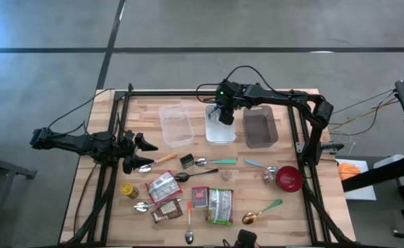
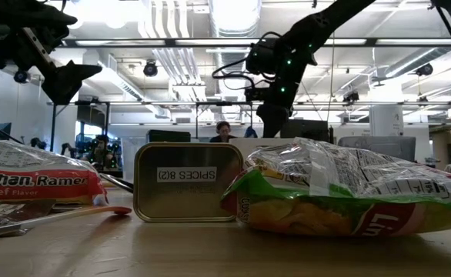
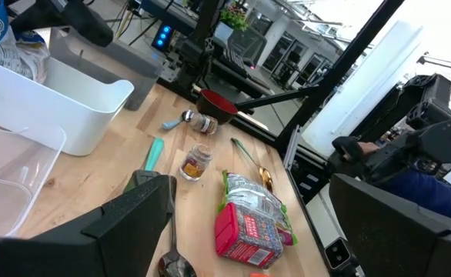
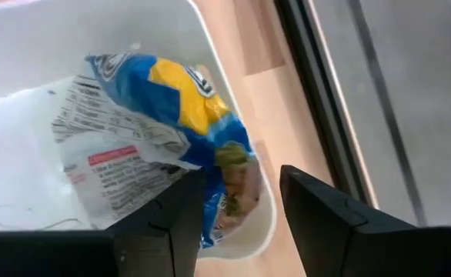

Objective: Pick & Place Food Item
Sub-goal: Put the left brown seasoning bottle into the black bin

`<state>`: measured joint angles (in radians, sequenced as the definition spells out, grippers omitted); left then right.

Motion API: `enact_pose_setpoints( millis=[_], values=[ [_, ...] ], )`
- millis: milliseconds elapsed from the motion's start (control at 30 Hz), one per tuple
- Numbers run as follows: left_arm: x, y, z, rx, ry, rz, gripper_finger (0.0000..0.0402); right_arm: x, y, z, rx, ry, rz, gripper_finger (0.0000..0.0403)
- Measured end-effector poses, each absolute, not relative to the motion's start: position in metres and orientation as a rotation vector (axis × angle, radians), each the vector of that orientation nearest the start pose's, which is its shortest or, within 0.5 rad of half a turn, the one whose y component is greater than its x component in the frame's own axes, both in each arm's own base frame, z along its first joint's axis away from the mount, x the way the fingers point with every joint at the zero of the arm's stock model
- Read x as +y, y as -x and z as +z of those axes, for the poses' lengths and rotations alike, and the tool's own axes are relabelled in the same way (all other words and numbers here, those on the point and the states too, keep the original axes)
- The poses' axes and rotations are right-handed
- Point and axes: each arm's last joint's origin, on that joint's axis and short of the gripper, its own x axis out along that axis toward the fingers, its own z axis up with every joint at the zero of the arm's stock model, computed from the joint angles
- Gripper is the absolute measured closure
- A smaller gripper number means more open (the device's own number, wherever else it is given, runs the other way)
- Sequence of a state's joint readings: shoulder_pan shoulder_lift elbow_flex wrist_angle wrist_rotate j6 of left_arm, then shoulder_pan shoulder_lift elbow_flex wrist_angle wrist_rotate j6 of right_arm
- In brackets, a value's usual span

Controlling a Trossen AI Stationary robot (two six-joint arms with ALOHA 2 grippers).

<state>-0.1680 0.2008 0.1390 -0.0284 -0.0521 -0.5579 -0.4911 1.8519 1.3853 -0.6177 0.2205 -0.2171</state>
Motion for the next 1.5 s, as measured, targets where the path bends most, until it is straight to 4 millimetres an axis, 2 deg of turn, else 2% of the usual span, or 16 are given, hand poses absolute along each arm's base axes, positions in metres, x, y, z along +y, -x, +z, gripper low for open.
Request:
enact_pose_setpoints(
  millis=[300,500,800,967,1067,1200,1300,1500],
  values=[
    [-0.016,-0.105,0.192,0.12,0.547,-0.088,0.0039,-0.187,-0.334,0.22,1.149,0.05,-0.536,0.0234],
    [-0.016,-0.105,0.192,0.12,0.546,-0.088,0.0039,-0.184,-0.33,0.235,1.102,0.047,-0.553,0.0234],
    [-0.016,-0.105,0.192,0.122,0.547,-0.088,0.0039,-0.182,-0.328,0.239,1.086,0.005,-0.569,0.0234],
    [-0.016,-0.105,0.192,0.123,0.547,-0.087,0.0039,-0.175,-0.321,0.252,1.084,-0.002,-0.567,0.0234],
    [-0.016,-0.104,0.191,0.132,0.546,-0.085,0.0039,-0.163,-0.313,0.262,1.106,-0.015,-0.524,0.0234],
    [-0.016,-0.104,0.191,0.135,0.546,-0.083,0.0039,-0.137,-0.306,0.279,1.083,-0.139,-0.366,0.0234],
    [-0.016,-0.104,0.191,0.134,0.546,-0.083,0.0039,-0.112,-0.305,0.285,1.087,-0.181,-0.307,0.0234],
    [-0.016,-0.104,0.191,0.134,0.546,-0.084,0.0039,-0.056,-0.309,0.284,1.152,-0.204,-0.255,0.0234]
  ],
)
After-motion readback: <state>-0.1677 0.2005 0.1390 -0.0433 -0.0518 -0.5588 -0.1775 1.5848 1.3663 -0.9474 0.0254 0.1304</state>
